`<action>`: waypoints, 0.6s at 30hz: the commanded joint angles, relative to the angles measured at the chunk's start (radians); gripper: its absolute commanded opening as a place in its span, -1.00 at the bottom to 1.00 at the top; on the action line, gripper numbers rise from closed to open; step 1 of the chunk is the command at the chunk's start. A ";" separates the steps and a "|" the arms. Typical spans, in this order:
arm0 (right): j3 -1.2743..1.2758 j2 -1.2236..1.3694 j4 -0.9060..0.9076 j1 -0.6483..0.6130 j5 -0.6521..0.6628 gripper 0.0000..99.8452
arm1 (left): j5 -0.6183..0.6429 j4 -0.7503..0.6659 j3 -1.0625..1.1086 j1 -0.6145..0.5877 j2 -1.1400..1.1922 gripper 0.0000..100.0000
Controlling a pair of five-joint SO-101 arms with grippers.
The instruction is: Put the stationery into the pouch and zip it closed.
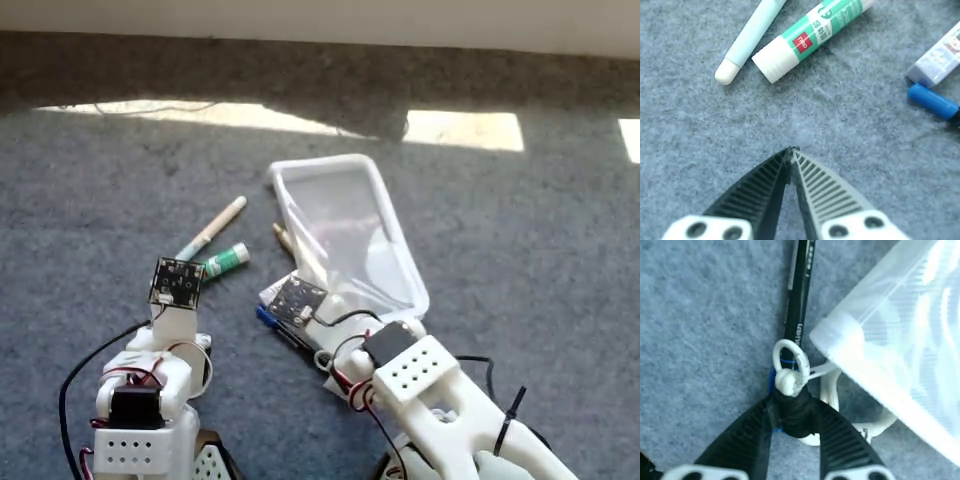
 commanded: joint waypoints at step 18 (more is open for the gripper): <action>-0.545 -0.194 0.213 0.102 -0.092 -0.99 | 0.006 0.003 0.013 0.044 -0.015 -0.99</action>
